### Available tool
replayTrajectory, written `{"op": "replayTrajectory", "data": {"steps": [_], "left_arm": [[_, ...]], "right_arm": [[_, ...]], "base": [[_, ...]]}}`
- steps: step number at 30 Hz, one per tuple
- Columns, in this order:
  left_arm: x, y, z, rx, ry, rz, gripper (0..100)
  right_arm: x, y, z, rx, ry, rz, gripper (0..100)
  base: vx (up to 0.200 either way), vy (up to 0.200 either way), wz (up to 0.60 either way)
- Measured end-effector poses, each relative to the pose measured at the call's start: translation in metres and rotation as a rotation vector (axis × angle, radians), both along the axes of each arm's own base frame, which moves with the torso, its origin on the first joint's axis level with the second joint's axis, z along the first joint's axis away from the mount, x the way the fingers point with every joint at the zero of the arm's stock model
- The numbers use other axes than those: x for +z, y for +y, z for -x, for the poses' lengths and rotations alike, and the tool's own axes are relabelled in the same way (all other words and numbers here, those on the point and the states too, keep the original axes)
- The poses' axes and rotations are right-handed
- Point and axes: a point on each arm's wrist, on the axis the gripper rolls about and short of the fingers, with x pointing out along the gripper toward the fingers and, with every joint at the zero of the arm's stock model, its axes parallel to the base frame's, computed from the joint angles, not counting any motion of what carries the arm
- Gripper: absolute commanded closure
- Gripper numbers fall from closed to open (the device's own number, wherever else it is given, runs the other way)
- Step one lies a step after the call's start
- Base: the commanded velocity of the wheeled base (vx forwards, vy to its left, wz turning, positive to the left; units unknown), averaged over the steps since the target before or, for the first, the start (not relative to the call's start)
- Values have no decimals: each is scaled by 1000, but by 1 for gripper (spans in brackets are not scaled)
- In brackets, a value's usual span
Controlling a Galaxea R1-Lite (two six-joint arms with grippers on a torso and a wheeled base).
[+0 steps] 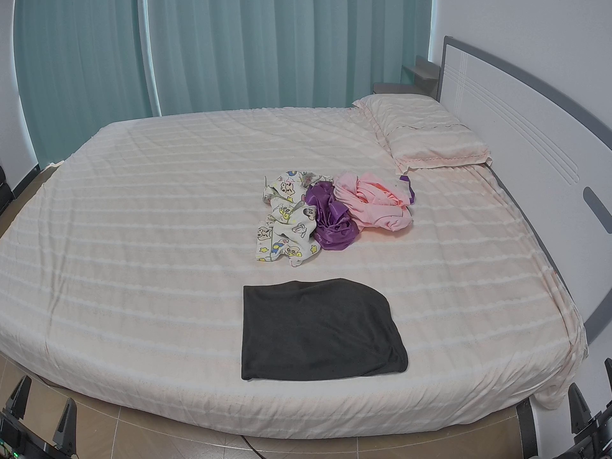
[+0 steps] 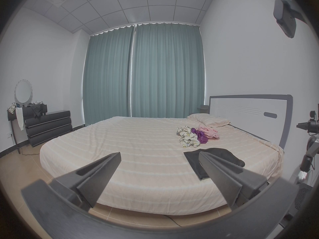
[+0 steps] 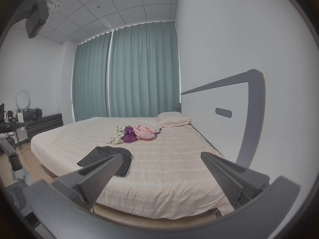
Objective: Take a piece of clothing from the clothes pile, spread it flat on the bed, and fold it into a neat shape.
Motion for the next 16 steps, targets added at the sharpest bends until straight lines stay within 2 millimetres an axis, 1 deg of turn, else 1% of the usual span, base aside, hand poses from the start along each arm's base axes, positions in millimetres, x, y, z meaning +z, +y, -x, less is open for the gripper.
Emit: {"op": "replayTrajectory", "data": {"steps": [16], "left_arm": [[0,0,0,0,0,0,0]], "right_arm": [[0,0,0,0,0,0,0]], "base": [[0,0,0]]}}
